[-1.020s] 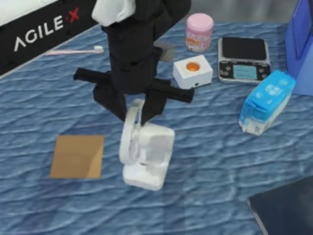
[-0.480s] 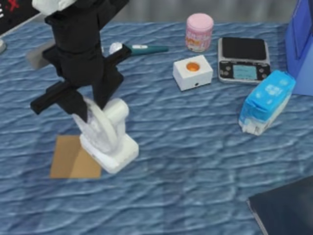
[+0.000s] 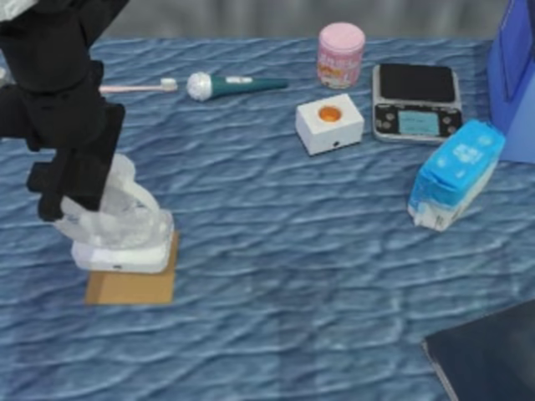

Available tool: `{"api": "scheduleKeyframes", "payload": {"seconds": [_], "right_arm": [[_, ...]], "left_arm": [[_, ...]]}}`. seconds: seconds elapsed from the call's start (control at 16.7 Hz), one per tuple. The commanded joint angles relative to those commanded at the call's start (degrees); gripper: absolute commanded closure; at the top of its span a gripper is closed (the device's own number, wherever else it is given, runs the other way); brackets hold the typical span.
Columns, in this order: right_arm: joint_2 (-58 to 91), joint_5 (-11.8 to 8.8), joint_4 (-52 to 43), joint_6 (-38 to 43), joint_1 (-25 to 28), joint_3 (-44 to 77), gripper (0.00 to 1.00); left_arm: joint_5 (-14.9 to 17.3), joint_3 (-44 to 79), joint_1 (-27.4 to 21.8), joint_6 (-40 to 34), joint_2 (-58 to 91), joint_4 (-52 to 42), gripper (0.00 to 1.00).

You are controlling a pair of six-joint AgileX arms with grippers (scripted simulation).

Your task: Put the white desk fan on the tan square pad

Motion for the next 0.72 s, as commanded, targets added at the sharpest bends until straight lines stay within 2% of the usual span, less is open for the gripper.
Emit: {"api": "scheduleKeyframes", "payload": {"seconds": [0.18, 0.48, 0.72], "right_arm": [[0.00, 0.00, 0.00, 0.00, 0.00, 0.00, 0.00], [0.00, 0.00, 0.00, 0.00, 0.00, 0.00, 0.00], [0.00, 0.00, 0.00, 0.00, 0.00, 0.00, 0.00]], "left_arm": [[0.01, -0.91, 1.01, -3.13, -0.97, 0.43, 1.00], [0.01, -0.95, 0.70, -2.92, -0.73, 0.55, 1.00], [0.00, -6.12, 1.17, -2.88, -0.35, 6.40, 1.00]]}}
